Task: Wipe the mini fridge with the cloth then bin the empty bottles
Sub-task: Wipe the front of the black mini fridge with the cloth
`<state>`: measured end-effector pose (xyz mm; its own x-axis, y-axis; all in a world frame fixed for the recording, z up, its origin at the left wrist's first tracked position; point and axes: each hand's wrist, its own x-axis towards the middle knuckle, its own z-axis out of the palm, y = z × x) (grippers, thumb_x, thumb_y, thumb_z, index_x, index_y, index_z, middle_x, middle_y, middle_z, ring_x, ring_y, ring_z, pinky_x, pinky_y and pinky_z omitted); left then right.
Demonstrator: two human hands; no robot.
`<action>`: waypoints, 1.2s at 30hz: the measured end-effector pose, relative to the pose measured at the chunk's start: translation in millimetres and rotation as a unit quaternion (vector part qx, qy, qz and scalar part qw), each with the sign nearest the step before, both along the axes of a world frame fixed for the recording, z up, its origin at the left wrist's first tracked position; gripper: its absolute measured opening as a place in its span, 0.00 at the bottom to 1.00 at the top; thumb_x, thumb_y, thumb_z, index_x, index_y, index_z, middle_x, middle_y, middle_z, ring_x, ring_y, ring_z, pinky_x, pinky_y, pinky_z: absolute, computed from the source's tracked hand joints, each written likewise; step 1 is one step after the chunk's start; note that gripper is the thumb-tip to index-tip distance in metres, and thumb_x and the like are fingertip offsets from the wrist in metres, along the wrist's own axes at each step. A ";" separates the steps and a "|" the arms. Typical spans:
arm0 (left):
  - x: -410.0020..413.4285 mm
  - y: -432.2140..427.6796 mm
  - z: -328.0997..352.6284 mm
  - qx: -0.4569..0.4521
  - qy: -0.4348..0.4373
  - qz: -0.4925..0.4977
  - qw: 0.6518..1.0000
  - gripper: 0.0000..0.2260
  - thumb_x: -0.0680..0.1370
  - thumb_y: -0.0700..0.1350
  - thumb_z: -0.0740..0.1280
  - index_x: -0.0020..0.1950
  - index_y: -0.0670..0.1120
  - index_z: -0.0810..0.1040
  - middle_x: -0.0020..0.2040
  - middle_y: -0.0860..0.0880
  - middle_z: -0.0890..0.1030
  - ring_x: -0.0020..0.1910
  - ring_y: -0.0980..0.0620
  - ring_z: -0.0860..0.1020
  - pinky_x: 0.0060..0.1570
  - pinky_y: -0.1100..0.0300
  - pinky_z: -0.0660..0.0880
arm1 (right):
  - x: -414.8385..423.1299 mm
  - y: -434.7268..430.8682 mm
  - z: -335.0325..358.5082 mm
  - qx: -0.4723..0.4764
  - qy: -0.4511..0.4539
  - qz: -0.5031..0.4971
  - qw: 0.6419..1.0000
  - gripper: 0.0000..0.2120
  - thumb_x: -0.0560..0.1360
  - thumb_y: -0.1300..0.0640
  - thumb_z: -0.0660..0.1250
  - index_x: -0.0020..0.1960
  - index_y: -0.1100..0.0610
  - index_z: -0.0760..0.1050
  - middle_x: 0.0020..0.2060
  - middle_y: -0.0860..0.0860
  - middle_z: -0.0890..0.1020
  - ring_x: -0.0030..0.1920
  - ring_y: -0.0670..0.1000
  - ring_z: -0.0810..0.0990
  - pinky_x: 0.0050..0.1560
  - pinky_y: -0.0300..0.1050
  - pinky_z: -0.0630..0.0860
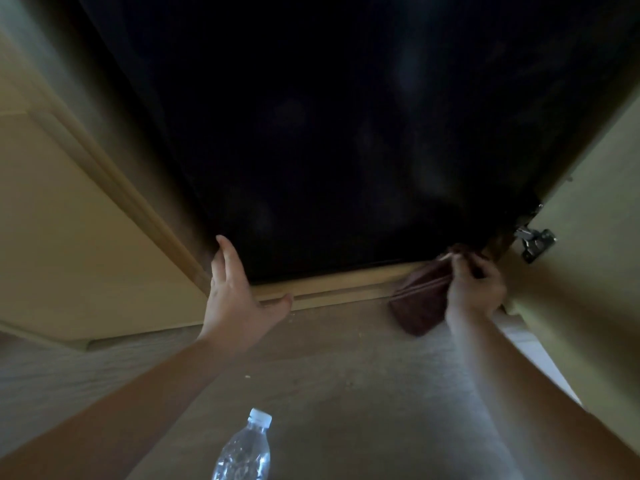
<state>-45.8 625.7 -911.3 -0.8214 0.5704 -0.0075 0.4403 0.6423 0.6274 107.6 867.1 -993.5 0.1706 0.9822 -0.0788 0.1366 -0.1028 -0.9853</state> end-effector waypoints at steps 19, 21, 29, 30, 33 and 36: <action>-0.9 0.2 1.2 -0.016 0.001 -0.012 1.000 0.54 0.67 0.53 0.73 0.74 0.49 0.32 0.73 0.46 0.52 0.71 0.45 0.58 0.66 0.53 0.64 | 16.4 21.7 5.5 0.002 -0.048 -0.007 0.999 0.12 0.72 0.59 0.69 0.55 0.60 0.79 0.51 0.57 0.82 0.52 0.55 0.80 0.50 0.37 0.70; -2.4 -1.6 1.8 -0.021 0.003 -0.018 1.000 0.54 0.67 0.53 0.73 0.74 0.48 0.32 0.73 0.46 0.53 0.71 0.45 0.59 0.66 0.52 0.64 | 18.6 23.7 5.3 0.005 -0.083 0.006 0.996 0.12 0.73 0.58 0.68 0.56 0.60 0.79 0.51 0.58 0.82 0.52 0.56 0.79 0.48 0.37 0.69; -8.6 -10.1 3.3 -0.011 0.000 -0.056 0.998 0.53 0.68 0.52 0.73 0.73 0.48 0.32 0.74 0.47 0.51 0.72 0.49 0.56 0.62 0.63 0.59 | -15.0 -30.9 -18.3 -0.005 -0.172 0.141 0.975 0.11 0.71 0.52 0.66 0.49 0.55 0.81 0.42 0.55 0.83 0.44 0.55 0.81 0.40 0.41 0.71; -9.5 -11.0 2.9 -0.008 -0.003 -0.057 0.998 0.54 0.68 0.52 0.73 0.73 0.49 0.31 0.75 0.48 0.51 0.72 0.50 0.56 0.62 0.63 0.59 | -24.4 -44.8 -19.6 0.002 -0.193 0.177 0.965 0.12 0.71 0.50 0.66 0.50 0.54 0.81 0.42 0.56 0.83 0.44 0.56 0.81 0.41 0.43 0.73; -11.2 -13.2 2.2 0.001 -0.005 -0.064 0.998 0.53 0.68 0.52 0.73 0.73 0.50 0.31 0.75 0.48 0.50 0.73 0.50 0.55 0.63 0.63 0.59 | -57.1 -86.8 -16.4 -0.009 -0.206 0.254 0.945 0.13 0.72 0.51 0.67 0.54 0.54 0.80 0.45 0.56 0.82 0.46 0.56 0.80 0.43 0.44 0.74; -12.3 -16.1 3.2 0.006 -0.012 -0.075 0.997 0.53 0.68 0.52 0.72 0.73 0.50 0.32 0.75 0.49 0.49 0.73 0.52 0.55 0.63 0.63 0.59 | -67.5 -98.9 -15.4 -0.036 -0.161 0.251 0.954 0.12 0.73 0.53 0.67 0.55 0.55 0.79 0.48 0.54 0.82 0.47 0.53 0.80 0.44 0.40 0.72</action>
